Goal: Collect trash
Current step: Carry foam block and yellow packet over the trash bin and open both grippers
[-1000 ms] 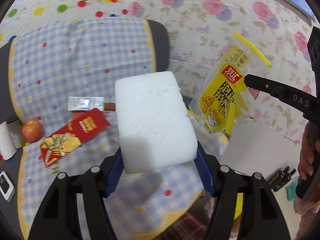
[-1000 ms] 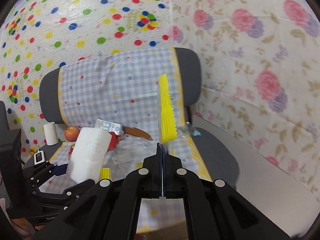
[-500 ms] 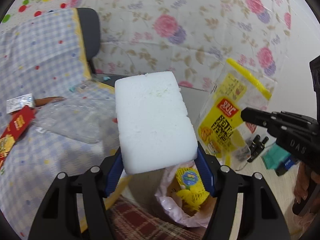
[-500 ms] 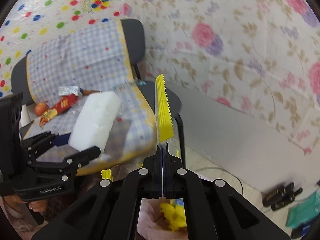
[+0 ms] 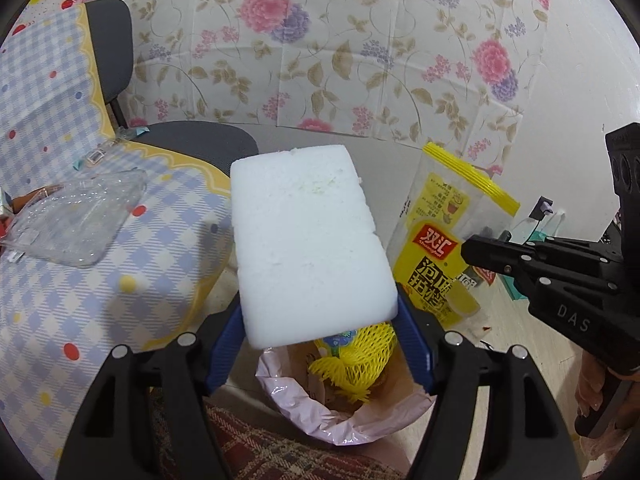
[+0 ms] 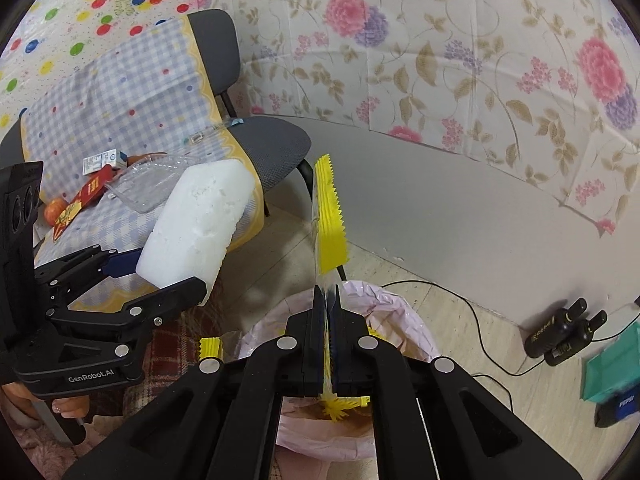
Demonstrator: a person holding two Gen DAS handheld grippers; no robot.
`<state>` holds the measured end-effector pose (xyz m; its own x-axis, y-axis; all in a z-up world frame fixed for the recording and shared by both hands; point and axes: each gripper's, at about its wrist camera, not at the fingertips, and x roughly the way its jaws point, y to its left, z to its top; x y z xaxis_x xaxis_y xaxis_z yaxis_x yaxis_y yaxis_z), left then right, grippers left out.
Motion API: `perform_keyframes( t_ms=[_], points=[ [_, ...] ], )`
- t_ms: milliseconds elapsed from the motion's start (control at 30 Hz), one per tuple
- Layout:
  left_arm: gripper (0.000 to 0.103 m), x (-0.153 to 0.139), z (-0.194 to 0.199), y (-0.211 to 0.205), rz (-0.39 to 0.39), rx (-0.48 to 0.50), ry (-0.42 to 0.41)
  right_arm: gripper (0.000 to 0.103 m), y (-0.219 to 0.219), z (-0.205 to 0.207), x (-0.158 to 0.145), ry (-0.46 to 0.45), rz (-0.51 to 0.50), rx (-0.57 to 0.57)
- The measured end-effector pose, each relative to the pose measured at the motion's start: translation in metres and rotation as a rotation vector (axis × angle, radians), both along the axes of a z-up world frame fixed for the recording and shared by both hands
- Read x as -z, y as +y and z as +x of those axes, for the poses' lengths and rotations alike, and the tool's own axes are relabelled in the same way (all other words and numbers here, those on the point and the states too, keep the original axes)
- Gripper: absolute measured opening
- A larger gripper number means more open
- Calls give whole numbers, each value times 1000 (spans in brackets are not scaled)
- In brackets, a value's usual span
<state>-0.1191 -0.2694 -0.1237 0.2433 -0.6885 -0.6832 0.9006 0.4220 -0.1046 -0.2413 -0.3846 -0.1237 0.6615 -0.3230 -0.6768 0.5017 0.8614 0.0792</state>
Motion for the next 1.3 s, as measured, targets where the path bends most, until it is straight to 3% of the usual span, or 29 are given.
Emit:
perform_keyframes(
  t_ms=[167, 233, 300, 400, 633, 1000, 1133, 1300],
  points=[
    [78, 4, 2, -12, 0, 22, 31, 6, -18, 2, 15, 8, 37, 18],
    [81, 4, 4, -12, -11, 20, 38, 14, -25, 2, 21, 9, 59, 25],
    [82, 3, 6, -12, -11, 10, 37, 28, -28, 1, 23, 7, 61, 42],
    [82, -2, 13, -5, -19, -17, 36, 36, -30, -1, 17, -7, 46, 50],
    [82, -35, 15, 3, -44, -60, -50, 36, -26, -9, -19, -36, -6, 88],
    [82, -110, -2, 0, -172, 22, -113, 43, 0, -50, -103, -180, -121, 203],
    [82, -121, -2, 21, -202, -14, -112, 44, 14, -49, -123, -191, -171, 187],
    [82, -118, 15, 57, -168, -128, -139, 45, 33, -23, -125, -193, -167, 91]
  ],
)
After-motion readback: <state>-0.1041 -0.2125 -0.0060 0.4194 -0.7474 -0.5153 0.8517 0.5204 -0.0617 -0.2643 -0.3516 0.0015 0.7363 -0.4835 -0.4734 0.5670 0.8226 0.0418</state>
